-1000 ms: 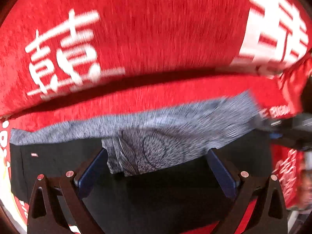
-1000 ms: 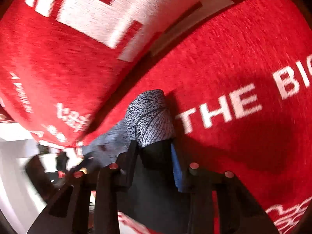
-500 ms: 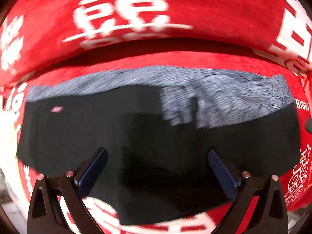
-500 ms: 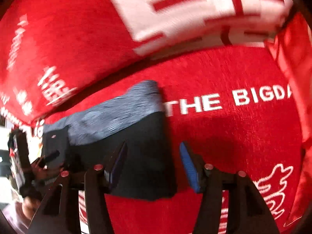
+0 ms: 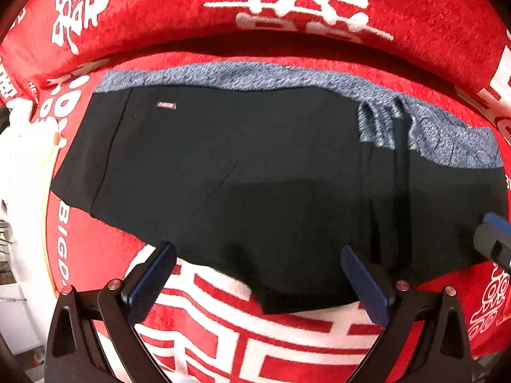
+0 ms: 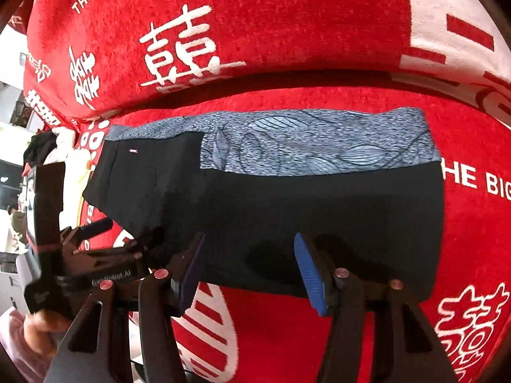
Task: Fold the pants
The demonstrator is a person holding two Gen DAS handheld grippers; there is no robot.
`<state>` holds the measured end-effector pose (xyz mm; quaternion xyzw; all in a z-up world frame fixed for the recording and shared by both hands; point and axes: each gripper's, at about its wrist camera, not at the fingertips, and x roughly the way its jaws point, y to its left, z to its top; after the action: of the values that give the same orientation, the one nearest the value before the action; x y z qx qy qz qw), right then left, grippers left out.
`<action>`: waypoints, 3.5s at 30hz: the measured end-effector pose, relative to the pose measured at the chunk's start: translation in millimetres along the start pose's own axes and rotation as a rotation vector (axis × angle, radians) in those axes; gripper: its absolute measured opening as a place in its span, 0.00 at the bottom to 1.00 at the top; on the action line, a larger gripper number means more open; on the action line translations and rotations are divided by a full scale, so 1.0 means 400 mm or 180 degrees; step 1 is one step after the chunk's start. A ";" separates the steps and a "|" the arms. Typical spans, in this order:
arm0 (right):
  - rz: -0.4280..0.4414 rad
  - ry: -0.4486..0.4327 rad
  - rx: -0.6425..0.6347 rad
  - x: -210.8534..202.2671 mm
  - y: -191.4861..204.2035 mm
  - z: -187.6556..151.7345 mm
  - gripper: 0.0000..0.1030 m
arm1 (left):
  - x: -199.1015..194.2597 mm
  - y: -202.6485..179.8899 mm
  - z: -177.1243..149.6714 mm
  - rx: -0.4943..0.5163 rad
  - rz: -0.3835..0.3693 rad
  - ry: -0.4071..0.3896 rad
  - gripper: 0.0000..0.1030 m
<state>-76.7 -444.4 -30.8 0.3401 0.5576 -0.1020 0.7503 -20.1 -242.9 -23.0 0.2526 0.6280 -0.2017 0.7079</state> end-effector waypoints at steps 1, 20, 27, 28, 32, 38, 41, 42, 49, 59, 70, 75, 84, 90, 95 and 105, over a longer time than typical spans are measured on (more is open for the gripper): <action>-0.0019 0.0000 0.0010 0.007 0.014 0.004 0.58 | 0.003 0.011 -0.003 0.0014 0.0000 0.0006 1.00; -0.0765 0.0346 -0.0494 0.126 0.246 -0.097 0.60 | 0.063 0.259 -0.037 -0.0214 -0.0308 0.0118 1.00; -0.0808 0.0506 -0.0692 0.158 0.319 -0.125 0.60 | 0.091 0.328 -0.048 -0.0392 -0.0363 0.0160 1.00; -0.0822 0.0521 -0.0721 0.162 0.325 -0.125 0.60 | 0.093 0.336 -0.051 -0.0415 -0.0372 0.0162 1.00; -0.0827 0.0554 -0.0817 0.171 0.354 -0.130 0.60 | 0.098 0.364 -0.059 -0.0480 -0.0390 0.0151 1.00; -0.0831 0.0562 -0.0839 0.177 0.372 -0.130 0.62 | 0.115 0.410 -0.056 -0.0558 -0.0391 0.0150 1.00; -0.0831 0.0568 -0.0814 0.179 0.372 -0.128 0.63 | 0.121 0.424 -0.044 -0.0579 -0.0393 0.0142 1.00; -0.0831 0.0571 -0.0808 0.180 0.372 -0.128 0.63 | 0.123 0.428 -0.041 -0.0584 -0.0400 0.0137 1.00; -0.0839 0.0628 -0.0796 0.192 0.366 -0.132 0.63 | 0.126 0.469 -0.032 -0.0667 -0.0456 0.0102 1.00; -0.0841 0.0653 -0.0815 0.207 0.368 -0.124 0.66 | 0.133 0.519 -0.022 -0.0757 -0.0531 0.0068 1.00; -0.0838 0.0689 -0.0859 0.226 0.379 -0.120 0.71 | 0.148 0.618 -0.029 -0.1069 -0.0798 0.0047 1.00; -0.0826 0.0698 -0.0882 0.234 0.384 -0.117 0.72 | 0.169 0.727 -0.028 -0.1533 -0.1245 -0.0220 1.00; -0.0822 0.0689 -0.0963 0.247 0.382 -0.119 0.73 | 0.200 0.814 -0.023 -0.1898 -0.2302 -0.0573 1.00; -0.0866 0.0706 -0.0991 0.262 0.395 -0.121 0.73 | 0.205 0.796 0.003 -0.1965 -0.2400 -0.0641 1.00; -0.0821 0.0704 -0.0990 0.259 0.391 -0.123 0.73 | 0.163 0.740 0.059 -0.1602 -0.2206 -0.0833 1.00; -0.0503 0.0492 -0.0715 0.161 0.383 -0.058 0.73 | 0.161 0.641 0.093 -0.0911 -0.0749 -0.0712 0.38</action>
<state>10.0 -300.8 -31.7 0.2159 0.6466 -0.0712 0.7282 172.3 -60.8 -57.0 0.0504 0.5929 -0.2185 0.7734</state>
